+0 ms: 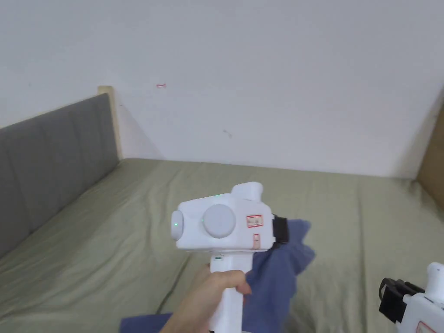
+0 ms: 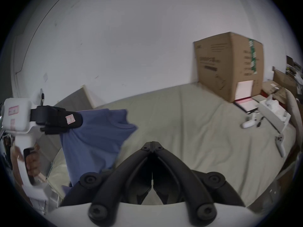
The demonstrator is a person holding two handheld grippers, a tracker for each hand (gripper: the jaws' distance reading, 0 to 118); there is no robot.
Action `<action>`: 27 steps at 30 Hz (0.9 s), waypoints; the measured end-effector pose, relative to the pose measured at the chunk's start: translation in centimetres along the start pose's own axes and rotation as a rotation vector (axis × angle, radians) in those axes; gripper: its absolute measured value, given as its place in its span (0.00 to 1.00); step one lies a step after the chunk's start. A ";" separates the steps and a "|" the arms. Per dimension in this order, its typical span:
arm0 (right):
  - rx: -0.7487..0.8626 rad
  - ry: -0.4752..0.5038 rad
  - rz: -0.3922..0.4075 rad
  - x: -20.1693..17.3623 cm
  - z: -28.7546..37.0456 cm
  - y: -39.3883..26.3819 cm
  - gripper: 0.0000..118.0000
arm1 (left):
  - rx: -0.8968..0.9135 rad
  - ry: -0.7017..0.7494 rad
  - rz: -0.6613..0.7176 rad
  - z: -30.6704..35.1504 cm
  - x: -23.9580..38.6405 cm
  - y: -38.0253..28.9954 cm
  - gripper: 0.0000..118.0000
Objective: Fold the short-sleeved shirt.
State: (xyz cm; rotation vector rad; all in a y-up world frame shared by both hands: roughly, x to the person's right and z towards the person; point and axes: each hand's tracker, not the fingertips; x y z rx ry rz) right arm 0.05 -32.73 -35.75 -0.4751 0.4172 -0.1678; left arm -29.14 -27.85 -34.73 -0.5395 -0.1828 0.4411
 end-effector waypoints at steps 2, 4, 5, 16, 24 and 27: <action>0.042 -0.047 -0.026 2.2 1.5 0.8 0.00 | -0.015 -0.081 -0.004 -1.5 3.4 -1.2 0.02; 0.061 -0.095 -0.058 4.5 2.8 1.3 0.00 | -0.065 -0.104 -0.091 -4.0 6.2 -3.1 0.02; 0.064 -0.104 -0.065 5.3 3.2 1.4 0.00 | -0.105 -0.055 -0.138 -5.6 7.3 -4.1 0.02; -0.049 -0.219 -0.130 11.5 4.0 -2.7 0.00 | -0.591 0.084 -0.179 -19.8 7.2 -19.0 0.65; -0.091 -0.176 -0.117 9.0 3.1 -3.5 0.00 | -0.435 0.082 -0.099 -14.1 4.7 -13.8 0.78; -0.103 -0.153 -0.082 7.7 2.5 -3.7 0.00 | -0.342 0.102 -0.062 -10.2 2.8 -11.9 0.08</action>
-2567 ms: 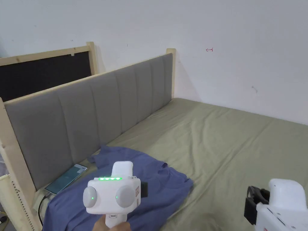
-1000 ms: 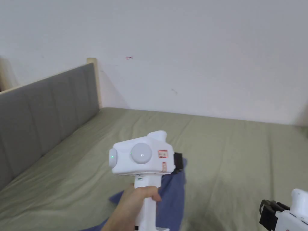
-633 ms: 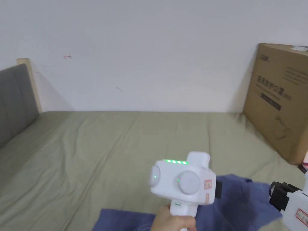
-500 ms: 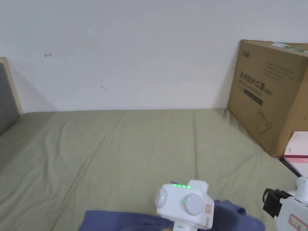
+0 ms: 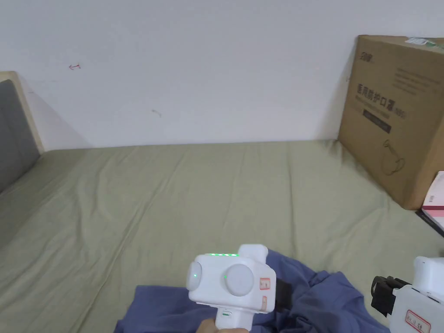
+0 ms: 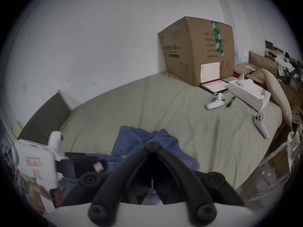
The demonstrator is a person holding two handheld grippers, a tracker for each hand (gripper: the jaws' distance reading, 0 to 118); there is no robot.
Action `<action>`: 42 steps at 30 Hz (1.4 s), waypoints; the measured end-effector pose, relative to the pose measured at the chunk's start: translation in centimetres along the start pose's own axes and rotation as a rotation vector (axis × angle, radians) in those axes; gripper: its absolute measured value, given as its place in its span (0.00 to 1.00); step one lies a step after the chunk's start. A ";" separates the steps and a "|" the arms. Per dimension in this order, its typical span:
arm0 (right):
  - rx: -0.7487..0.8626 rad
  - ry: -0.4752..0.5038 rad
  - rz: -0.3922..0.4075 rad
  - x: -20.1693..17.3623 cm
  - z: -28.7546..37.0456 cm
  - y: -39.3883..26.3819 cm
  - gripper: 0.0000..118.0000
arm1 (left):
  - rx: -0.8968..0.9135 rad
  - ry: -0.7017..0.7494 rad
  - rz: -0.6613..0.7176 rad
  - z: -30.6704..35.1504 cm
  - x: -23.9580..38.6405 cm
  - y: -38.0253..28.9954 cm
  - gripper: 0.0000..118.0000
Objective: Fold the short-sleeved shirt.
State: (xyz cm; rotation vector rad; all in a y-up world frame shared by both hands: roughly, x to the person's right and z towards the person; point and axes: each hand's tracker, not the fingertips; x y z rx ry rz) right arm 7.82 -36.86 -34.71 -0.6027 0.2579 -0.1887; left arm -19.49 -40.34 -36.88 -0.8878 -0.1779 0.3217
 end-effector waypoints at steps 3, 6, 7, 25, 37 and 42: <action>-0.017 0.035 0.010 -0.9 -0.8 -0.3 0.00 | 0.015 0.126 0.013 1.9 -3.1 -1.5 0.00; -0.037 0.053 0.040 -1.6 -1.8 -0.6 0.00 | -0.023 0.200 0.049 3.0 -7.1 -2.5 0.00; -0.044 0.056 0.052 -1.9 -2.1 -0.7 0.00 | -0.012 0.225 0.074 2.7 -8.9 -2.3 0.00; -0.158 0.007 0.104 -0.2 -7.6 -2.0 0.00 | -0.013 0.498 0.310 -3.7 -23.1 -1.0 0.44; -0.266 0.109 0.185 0.3 -15.1 5.1 0.58 | 0.012 0.446 0.245 1.1 -22.6 0.2 0.03; -0.476 0.126 0.263 -1.1 -25.2 6.5 0.92 | 0.028 0.441 0.211 1.3 -22.1 0.5 0.03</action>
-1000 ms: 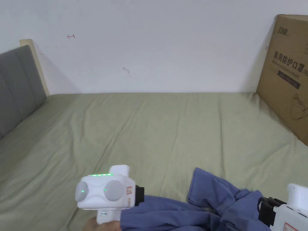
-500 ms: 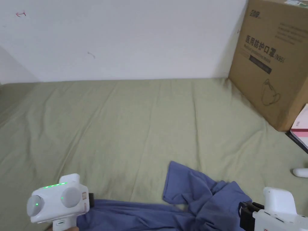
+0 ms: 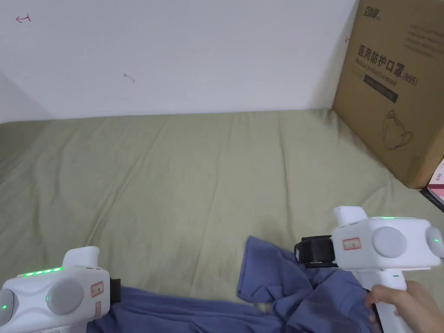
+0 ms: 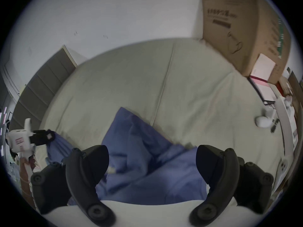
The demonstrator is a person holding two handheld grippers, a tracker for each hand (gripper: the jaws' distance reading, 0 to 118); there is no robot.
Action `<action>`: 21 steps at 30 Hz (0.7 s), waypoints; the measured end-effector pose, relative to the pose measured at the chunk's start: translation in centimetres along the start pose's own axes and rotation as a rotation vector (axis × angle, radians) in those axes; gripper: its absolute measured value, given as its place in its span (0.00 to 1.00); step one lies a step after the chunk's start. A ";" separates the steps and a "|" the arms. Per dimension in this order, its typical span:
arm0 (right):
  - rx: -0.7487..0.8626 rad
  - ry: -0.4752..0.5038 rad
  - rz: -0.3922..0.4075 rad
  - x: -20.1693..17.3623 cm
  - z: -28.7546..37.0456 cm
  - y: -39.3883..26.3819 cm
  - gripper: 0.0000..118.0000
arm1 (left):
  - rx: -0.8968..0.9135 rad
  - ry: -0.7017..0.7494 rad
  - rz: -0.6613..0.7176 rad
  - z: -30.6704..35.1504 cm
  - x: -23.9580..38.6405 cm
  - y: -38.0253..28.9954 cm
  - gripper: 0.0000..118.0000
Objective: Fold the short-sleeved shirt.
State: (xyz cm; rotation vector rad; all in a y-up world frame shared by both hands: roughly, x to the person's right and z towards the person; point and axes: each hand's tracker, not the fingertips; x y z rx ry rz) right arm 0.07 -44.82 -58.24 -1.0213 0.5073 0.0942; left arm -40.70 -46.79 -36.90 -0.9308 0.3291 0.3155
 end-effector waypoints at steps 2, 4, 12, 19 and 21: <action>-0.052 -0.024 0.025 0.3 -3.4 1.5 0.92 | -0.006 0.000 -0.005 -0.1 -0.1 0.1 0.03; -0.170 -0.075 0.049 0.8 -7.4 2.1 0.92 | -0.012 -0.007 -0.009 -0.2 -0.4 0.2 0.03; -0.186 -0.087 0.022 1.6 -7.7 1.4 0.51 | -0.025 -0.005 -0.032 -0.3 -0.5 0.3 0.03; -0.149 -0.063 -0.042 2.1 -4.2 2.0 0.03 | -0.007 0.016 -0.045 2.2 -0.1 0.5 0.03; -0.101 -0.062 -0.029 2.0 -2.1 2.5 0.03 | 0.015 0.022 -0.055 3.6 -0.1 0.8 0.03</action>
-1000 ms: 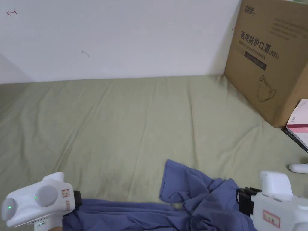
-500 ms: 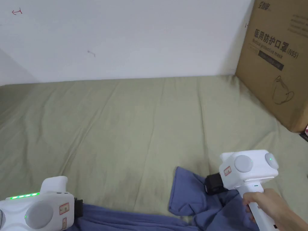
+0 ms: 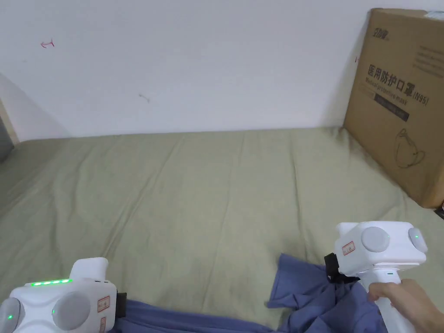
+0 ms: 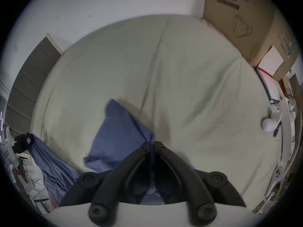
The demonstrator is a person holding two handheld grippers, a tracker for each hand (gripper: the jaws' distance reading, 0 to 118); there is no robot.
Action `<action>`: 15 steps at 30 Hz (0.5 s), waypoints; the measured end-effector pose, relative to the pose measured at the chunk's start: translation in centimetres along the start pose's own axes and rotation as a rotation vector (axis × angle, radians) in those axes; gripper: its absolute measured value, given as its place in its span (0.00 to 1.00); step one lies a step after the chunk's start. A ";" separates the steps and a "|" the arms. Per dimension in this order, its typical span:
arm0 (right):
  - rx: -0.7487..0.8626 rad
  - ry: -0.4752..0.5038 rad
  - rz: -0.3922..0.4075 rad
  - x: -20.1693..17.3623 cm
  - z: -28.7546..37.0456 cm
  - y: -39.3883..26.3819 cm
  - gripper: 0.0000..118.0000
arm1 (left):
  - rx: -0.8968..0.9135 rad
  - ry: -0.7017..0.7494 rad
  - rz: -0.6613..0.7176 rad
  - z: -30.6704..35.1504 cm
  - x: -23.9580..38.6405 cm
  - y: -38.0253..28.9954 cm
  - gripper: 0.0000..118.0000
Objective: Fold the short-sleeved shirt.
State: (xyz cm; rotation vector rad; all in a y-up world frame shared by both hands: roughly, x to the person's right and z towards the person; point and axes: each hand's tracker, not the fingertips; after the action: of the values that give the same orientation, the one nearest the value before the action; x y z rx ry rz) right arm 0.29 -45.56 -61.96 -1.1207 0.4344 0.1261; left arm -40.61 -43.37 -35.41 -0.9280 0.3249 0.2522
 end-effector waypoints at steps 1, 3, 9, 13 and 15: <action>0.004 0.005 -0.013 -0.2 1.5 0.0 0.03 | 0.010 0.005 0.000 0.8 -0.1 0.3 0.03; 0.068 0.057 -0.058 -0.3 4.7 0.2 0.03 | 0.052 0.016 0.000 2.8 -0.2 0.8 0.03; 0.258 0.078 -0.082 -0.3 15.4 2.1 0.03 | 0.199 0.061 -0.009 9.8 -0.6 3.9 0.03; 0.386 0.067 -0.080 -0.1 22.7 4.2 0.03 | 0.311 0.066 0.004 15.1 -1.2 7.2 0.03; 0.456 0.082 -0.114 0.6 25.7 5.7 0.03 | 0.370 0.096 -0.005 17.7 -1.4 9.0 0.03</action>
State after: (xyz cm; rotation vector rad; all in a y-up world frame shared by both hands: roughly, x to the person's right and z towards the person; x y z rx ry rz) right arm 6.05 -20.24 -57.67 -0.7006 0.4437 -0.1154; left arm -42.11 -23.88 -31.72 -0.5759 0.4409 0.1365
